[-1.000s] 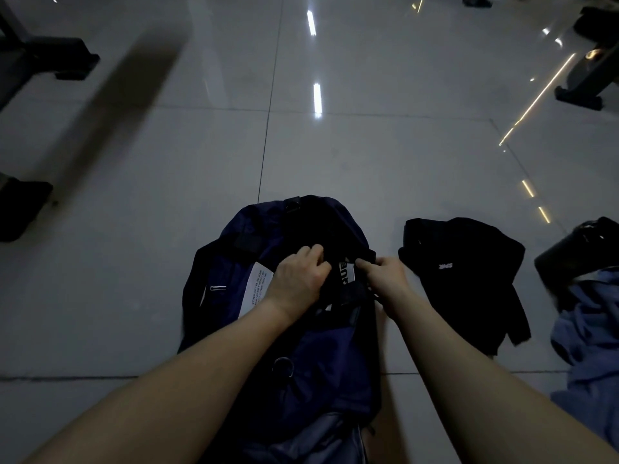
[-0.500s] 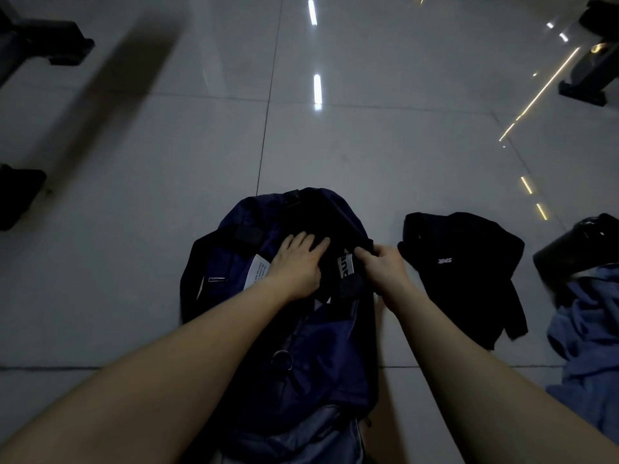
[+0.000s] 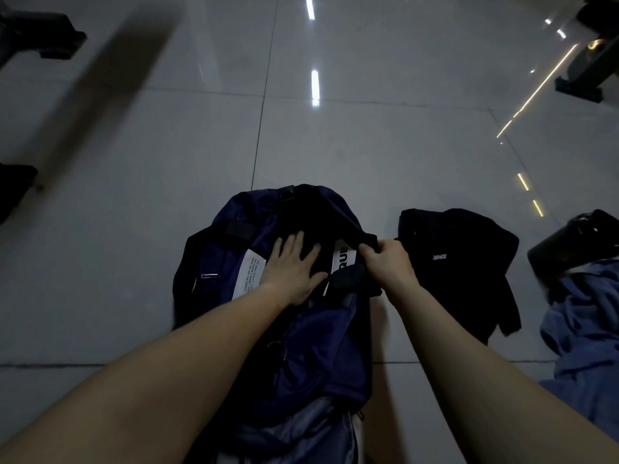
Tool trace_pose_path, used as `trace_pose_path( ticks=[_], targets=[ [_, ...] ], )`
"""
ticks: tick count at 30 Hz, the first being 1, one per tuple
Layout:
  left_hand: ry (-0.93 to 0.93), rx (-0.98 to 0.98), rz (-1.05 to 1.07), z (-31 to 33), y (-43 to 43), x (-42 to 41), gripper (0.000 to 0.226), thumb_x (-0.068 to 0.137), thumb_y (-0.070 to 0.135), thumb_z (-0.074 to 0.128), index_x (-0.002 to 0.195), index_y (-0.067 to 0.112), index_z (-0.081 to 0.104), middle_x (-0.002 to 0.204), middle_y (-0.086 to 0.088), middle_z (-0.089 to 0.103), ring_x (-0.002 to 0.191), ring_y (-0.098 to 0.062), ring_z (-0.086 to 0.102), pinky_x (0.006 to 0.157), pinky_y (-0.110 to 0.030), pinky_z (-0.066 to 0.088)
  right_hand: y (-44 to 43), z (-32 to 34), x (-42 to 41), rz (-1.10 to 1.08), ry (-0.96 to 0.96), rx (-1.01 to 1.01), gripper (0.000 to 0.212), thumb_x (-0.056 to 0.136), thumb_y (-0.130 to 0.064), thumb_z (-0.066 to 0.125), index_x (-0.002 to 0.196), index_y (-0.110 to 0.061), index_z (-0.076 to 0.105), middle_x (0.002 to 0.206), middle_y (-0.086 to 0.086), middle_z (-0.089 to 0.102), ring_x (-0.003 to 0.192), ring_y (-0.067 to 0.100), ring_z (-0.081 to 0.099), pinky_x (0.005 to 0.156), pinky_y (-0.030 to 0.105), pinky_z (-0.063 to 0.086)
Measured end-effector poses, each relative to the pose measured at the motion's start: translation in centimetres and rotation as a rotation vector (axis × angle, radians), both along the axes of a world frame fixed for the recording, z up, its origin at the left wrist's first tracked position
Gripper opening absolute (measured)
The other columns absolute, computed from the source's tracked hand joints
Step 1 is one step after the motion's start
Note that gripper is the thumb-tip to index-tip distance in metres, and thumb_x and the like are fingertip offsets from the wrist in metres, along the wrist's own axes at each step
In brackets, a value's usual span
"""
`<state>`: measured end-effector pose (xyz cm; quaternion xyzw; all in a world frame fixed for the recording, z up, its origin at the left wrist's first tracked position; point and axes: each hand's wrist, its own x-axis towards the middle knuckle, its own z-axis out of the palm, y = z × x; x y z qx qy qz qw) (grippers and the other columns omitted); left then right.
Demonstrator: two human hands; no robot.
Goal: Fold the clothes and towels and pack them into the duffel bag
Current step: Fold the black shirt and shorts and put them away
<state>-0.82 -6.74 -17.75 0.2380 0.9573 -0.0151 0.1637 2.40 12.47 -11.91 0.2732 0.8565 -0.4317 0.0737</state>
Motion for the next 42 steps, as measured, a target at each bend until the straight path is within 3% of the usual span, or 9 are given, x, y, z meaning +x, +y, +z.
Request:
trace_pose_path(
  ticks=[5, 10, 18, 23, 29, 32, 34, 39, 42],
  targets=[
    [-0.157, 0.100, -0.002, 0.2, -0.1, -1.0, 0.069, 0.105, 0.054, 0.028, 0.163, 0.024, 0.003, 0.167, -0.022, -0.009, 0.155, -0.036, -0.011, 0.126, -0.048, 0.000, -0.4, 0.4, -0.4, -0.009, 0.008, 0.006, 0.024, 0.092, -0.036, 0.062, 0.090, -0.015, 0.073, 0.083, 0.007, 0.073, 0.082, 0.027, 0.070, 0.075, 0.040, 0.056],
    [-0.218, 0.145, -0.132, -0.1, 0.5, -1.3, 0.069, 0.105, 0.036, 0.037, 0.162, 0.017, 0.003, 0.168, -0.019, 0.001, 0.156, -0.031, -0.006, 0.125, -0.047, -0.005, -1.0, 0.8, -0.9, -0.027, 0.021, -0.333, 0.018, 0.097, -0.028, 0.063, 0.091, -0.013, 0.071, 0.102, 0.025, 0.073, 0.080, 0.031, 0.069, 0.075, 0.046, 0.057],
    [-0.108, 0.275, 0.232, -0.1, -1.5, 1.1, 0.080, 0.103, 0.060, 0.032, 0.163, 0.018, 0.000, 0.166, -0.023, -0.011, 0.155, -0.036, -0.006, 0.127, -0.045, 0.004, -0.4, 0.6, -1.5, 0.026, -0.015, -0.141, 0.031, 0.073, -0.039, 0.067, 0.096, -0.019, 0.065, 0.091, 0.007, 0.073, 0.083, 0.028, 0.073, 0.080, 0.054, 0.060],
    [-0.219, 0.277, 0.294, 0.2, -0.4, -0.3, 0.092, 0.097, 0.059, 0.043, 0.161, 0.015, -0.006, 0.167, -0.022, -0.009, 0.155, -0.034, -0.005, 0.127, -0.045, 0.007, -1.1, -0.1, -1.5, 0.058, -0.020, -0.148, 0.012, 0.084, -0.027, 0.064, 0.095, -0.022, 0.067, 0.093, 0.008, 0.074, 0.088, 0.029, 0.071, 0.085, 0.053, 0.058],
    [-0.334, 0.173, 0.210, 1.9, -0.1, -1.6, 0.088, 0.100, 0.059, 0.041, 0.162, 0.015, -0.004, 0.168, -0.021, -0.007, 0.155, -0.037, -0.002, 0.125, -0.048, 0.017, -2.2, 2.2, -3.7, 0.195, 0.082, 0.339, 0.074, 0.085, -0.034, 0.071, 0.147, -0.016, 0.035, 0.136, 0.008, 0.050, 0.115, 0.029, 0.057, 0.089, 0.043, 0.051],
    [-0.042, 0.021, 0.161, 3.7, 0.2, -0.3, 0.075, 0.100, 0.055, 0.045, 0.157, 0.010, 0.025, 0.160, -0.025, 0.022, 0.140, -0.039, 0.034, 0.109, -0.046, 0.037, -3.6, 3.0, -6.5, 0.404, 0.167, 0.561, 0.071, 0.086, -0.045, 0.069, 0.144, -0.016, 0.039, 0.137, 0.008, 0.047, 0.121, 0.030, 0.051, 0.094, 0.045, 0.048],
    [0.203, 0.012, 0.075, 4.5, 0.0, 0.0, 0.068, 0.097, 0.056, 0.049, 0.147, 0.011, 0.039, 0.148, -0.018, 0.038, 0.130, -0.033, 0.040, 0.105, -0.042, 0.037, -4.4, 3.0, -8.3, 0.476, 0.151, 0.612, 0.058, 0.088, -0.047, 0.066, 0.135, -0.016, 0.048, 0.129, 0.007, 0.053, 0.117, 0.030, 0.054, 0.092, 0.044, 0.049],
    [0.103, -0.154, -0.145, 2.6, -3.0, -3.4, 0.102, 0.088, 0.084, 0.016, 0.161, 0.018, -0.010, 0.169, -0.009, -0.013, 0.155, -0.030, -0.015, 0.123, -0.057, -0.004, -4.1, 1.7, -9.9, 0.395, 0.134, 0.448, 0.023, 0.095, -0.029, 0.055, 0.112, -0.019, 0.066, 0.102, 0.008, 0.070, 0.097, 0.032, 0.065, 0.075, 0.036, 0.048],
    [0.030, -0.199, -0.142, 1.2, -3.0, -4.4, 0.110, 0.081, 0.091, 0.007, 0.160, 0.017, -0.015, 0.168, -0.008, -0.018, 0.154, -0.028, -0.021, 0.122, -0.057, -0.008, -3.4, 0.7, -10.1, 0.368, 0.128, 0.392, 0.023, 0.097, -0.027, 0.050, 0.100, -0.017, 0.070, 0.090, 0.009, 0.070, 0.088, 0.032, 0.064, 0.068, 0.035, 0.044]
  ],
)
